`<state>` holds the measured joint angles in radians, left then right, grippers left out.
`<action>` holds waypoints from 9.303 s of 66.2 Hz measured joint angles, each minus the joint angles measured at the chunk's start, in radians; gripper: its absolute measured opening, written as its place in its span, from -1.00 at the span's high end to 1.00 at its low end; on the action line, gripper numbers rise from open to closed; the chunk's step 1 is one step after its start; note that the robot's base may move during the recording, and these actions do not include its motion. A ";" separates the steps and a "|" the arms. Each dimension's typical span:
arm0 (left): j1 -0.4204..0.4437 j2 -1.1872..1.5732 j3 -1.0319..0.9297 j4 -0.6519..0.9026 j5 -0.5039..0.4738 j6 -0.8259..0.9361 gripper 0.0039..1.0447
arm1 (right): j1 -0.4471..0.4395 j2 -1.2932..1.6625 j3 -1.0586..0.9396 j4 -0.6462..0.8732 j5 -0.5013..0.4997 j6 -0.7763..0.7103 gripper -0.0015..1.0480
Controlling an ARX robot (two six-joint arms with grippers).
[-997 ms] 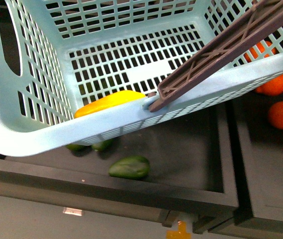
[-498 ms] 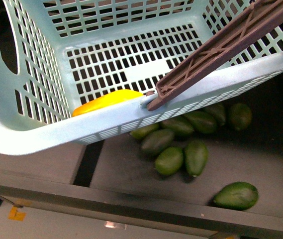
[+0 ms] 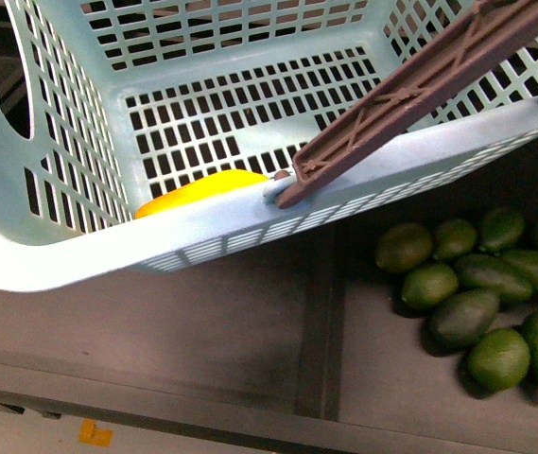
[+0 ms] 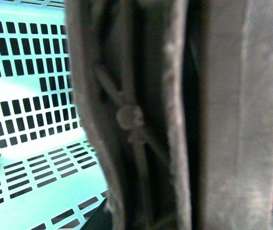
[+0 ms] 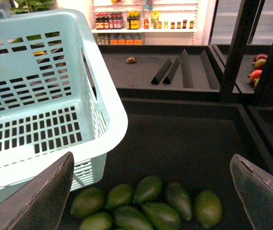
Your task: Pick mango and avocado into basket
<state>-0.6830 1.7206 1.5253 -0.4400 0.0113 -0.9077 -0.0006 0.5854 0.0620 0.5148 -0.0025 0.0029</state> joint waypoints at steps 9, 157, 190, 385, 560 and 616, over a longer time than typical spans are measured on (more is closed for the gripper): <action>0.014 0.000 0.000 0.000 -0.027 0.006 0.75 | 0.000 0.000 0.000 0.000 -0.003 0.000 -0.83; -0.003 0.000 0.000 0.000 0.000 -0.002 0.75 | -0.440 1.856 0.730 0.040 -0.146 -0.209 -0.83; -0.003 0.000 0.000 0.000 0.000 -0.002 0.75 | -0.396 1.940 0.802 0.027 -0.125 -0.132 -0.83; -0.003 0.000 0.000 0.000 0.000 -0.002 0.75 | 0.263 0.948 0.722 0.245 0.021 0.222 -0.06; -0.003 0.000 0.000 0.000 0.000 -0.002 0.75 | 0.004 -0.318 -0.045 -0.246 0.003 0.000 0.96; -0.003 0.000 0.000 0.000 -0.001 -0.002 0.75 | 0.004 -0.579 -0.045 -0.513 0.003 0.000 0.49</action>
<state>-0.6861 1.7210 1.5253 -0.4400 0.0101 -0.9092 0.0032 0.0059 0.0174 0.0013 0.0010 0.0025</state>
